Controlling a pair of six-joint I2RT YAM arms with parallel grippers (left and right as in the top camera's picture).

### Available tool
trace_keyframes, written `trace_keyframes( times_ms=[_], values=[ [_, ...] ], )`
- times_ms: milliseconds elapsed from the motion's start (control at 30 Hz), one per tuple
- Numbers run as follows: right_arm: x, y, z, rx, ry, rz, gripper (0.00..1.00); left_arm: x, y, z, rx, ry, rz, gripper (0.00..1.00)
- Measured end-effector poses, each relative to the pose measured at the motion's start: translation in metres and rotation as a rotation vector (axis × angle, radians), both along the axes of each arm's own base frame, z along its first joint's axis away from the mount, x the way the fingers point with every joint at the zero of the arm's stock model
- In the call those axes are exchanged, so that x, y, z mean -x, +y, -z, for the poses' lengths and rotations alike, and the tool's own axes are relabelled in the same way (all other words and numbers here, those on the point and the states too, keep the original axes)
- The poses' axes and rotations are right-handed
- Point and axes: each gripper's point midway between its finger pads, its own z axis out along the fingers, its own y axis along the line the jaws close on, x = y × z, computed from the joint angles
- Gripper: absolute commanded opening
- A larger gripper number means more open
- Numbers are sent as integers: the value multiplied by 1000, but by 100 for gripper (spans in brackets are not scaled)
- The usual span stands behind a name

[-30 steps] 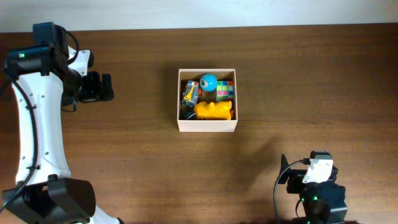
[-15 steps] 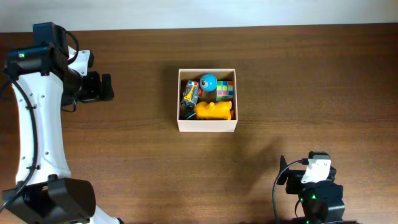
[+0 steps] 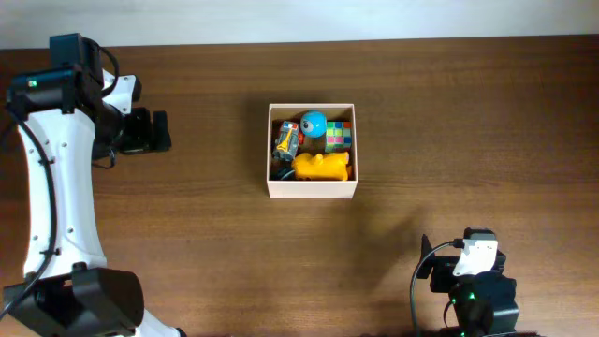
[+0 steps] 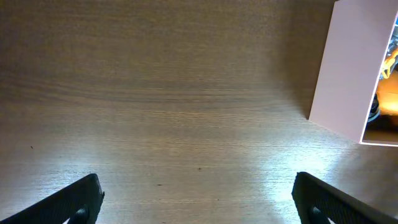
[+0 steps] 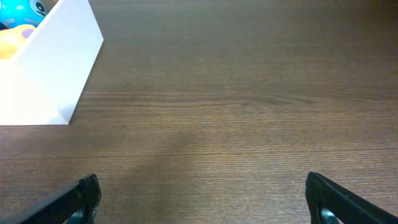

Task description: Pack container

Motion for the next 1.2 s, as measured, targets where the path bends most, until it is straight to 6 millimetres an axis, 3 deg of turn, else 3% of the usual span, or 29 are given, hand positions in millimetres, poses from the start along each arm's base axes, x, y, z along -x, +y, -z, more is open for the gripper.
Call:
trace_keyframes(
  times_ms=[267,333,467,600,767,900,1067,1200],
  values=[
    [0,0,0,0,0,0,99,-1,1,0,-6,-4,-1,99],
    [0,0,0,0,2,-1,99,-12,4,-3,-20,-53,-3,99],
    [0,0,1,0,4,0,99,-46,6,-22,-64,-244,17,99],
    [0,0,1,0,4,0,99,-51,-17,-57,-131,-491,143,99],
    [0,0,1,0,3,0,98,-17,-38,-89,-187,-742,224,99],
    [0,0,2,0,5,-1,99,18,-39,-85,-221,-851,229,99],
    [1,0,2,-1,5,-3,99,58,-41,-57,-247,-931,236,99],
    [0,0,1,-1,3,-2,99,91,-46,-16,-236,-944,253,99]
  ],
)
